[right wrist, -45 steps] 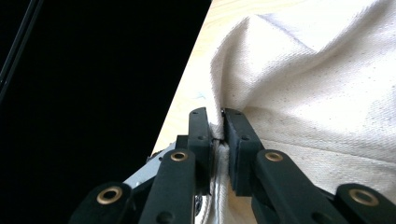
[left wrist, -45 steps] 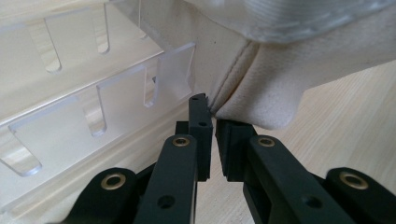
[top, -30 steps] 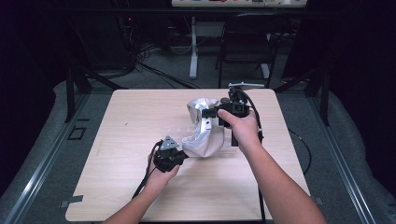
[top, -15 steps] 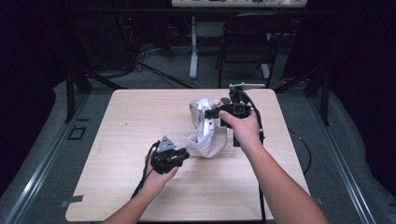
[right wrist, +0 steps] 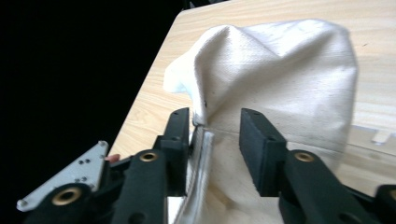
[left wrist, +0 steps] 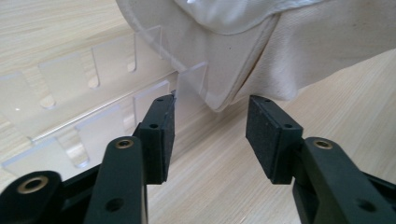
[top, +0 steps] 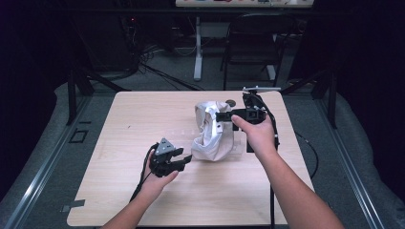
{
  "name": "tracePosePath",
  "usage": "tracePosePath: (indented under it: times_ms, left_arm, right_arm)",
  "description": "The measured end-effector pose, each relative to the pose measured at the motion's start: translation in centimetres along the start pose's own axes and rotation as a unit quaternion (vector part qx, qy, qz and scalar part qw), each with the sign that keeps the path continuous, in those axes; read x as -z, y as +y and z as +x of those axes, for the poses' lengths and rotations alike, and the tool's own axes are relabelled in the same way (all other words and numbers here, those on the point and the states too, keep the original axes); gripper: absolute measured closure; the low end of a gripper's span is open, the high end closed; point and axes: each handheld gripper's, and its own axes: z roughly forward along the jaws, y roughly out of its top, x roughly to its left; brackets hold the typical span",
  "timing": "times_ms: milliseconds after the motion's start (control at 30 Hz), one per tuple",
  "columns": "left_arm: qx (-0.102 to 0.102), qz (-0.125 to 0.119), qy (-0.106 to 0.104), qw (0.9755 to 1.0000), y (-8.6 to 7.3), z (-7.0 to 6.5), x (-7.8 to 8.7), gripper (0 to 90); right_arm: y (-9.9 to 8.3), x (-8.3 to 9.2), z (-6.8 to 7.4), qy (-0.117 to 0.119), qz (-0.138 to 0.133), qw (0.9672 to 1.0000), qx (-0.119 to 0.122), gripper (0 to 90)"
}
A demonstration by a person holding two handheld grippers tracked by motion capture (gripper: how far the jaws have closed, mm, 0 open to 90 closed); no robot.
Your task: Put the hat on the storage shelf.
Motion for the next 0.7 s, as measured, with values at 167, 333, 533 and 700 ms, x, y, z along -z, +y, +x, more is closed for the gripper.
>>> tracePosePath:
  times_ms: [167, 333, 533, 700]
  left_arm:
    - [-0.005, 0.004, 0.009, 0.9999, -0.4, 0.2, 0.5, 49.2]
    - [-0.002, 0.000, 0.021, 0.9998, -0.9, 0.8, 1.4, 48.9]
    - [0.006, -0.001, 0.039, 0.9992, -1.9, 2.0, 2.4, 47.3]
    - [0.009, 0.000, 0.049, 0.9987, -3.0, 2.9, 3.3, 46.9]
  right_arm:
    - [-0.7, 1.1, -0.2, 0.003, -0.010, 0.9999, 0.013, 57.6]
    - [-1.5, 2.1, -0.4, 0.000, -0.016, 0.9996, 0.023, 54.1]
    - [-2.6, 3.2, -0.9, -0.019, -0.017, 0.9985, 0.048, 52.2]
    - [-3.6, 4.2, -1.5, -0.032, -0.027, 0.9971, 0.064, 51.6]
